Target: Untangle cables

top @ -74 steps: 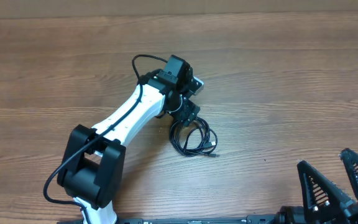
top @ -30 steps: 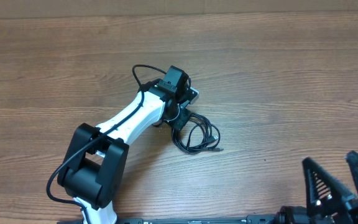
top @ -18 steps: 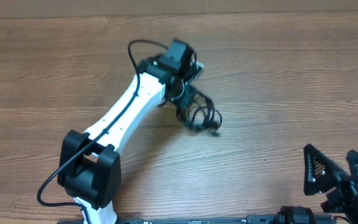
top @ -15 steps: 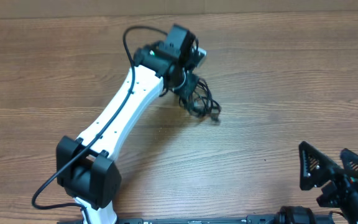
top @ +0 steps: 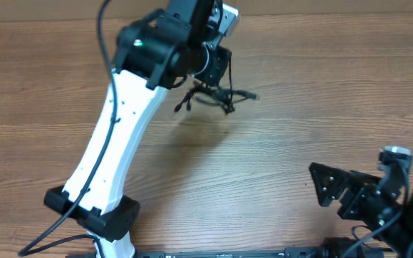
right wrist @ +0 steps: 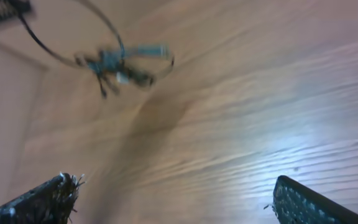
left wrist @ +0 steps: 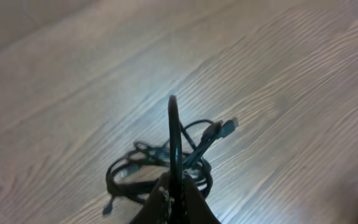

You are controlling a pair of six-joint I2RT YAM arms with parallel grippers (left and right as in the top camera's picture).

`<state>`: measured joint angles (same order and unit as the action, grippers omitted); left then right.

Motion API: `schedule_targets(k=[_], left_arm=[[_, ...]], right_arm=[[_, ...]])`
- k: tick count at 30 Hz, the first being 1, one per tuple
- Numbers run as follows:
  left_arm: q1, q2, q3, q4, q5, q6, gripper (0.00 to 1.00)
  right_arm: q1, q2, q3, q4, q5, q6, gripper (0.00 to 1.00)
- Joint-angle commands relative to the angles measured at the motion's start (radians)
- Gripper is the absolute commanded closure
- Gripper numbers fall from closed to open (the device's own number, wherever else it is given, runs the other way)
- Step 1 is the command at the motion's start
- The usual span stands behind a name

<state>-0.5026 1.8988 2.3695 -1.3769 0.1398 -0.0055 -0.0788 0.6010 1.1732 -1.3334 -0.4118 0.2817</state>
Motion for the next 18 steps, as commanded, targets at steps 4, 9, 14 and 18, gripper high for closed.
schedule_targets(k=[4, 9, 14, 18], left_arm=[[-0.002, -0.003, 0.208, -0.074, 0.115, -0.065, 0.96], [-0.002, -0.003, 0.305, -0.155, 0.127, -0.189, 0.96], [-0.002, -0.003, 0.360, -0.228, 0.129, -0.350, 0.96], [-0.003, -0.004, 0.390, -0.242, 0.165, -0.437, 0.96]], right_arm=[[-0.006, 0.007, -0.106, 0.047, -0.331, -0.382, 0.00], [-0.006, 0.020, -0.131, 0.121, -0.375, -0.537, 0.05], [-0.006, 0.051, -0.134, 0.293, -0.376, -0.529, 0.07], [-0.006, 0.100, -0.134, 0.345, -0.416, -0.495, 0.07]])
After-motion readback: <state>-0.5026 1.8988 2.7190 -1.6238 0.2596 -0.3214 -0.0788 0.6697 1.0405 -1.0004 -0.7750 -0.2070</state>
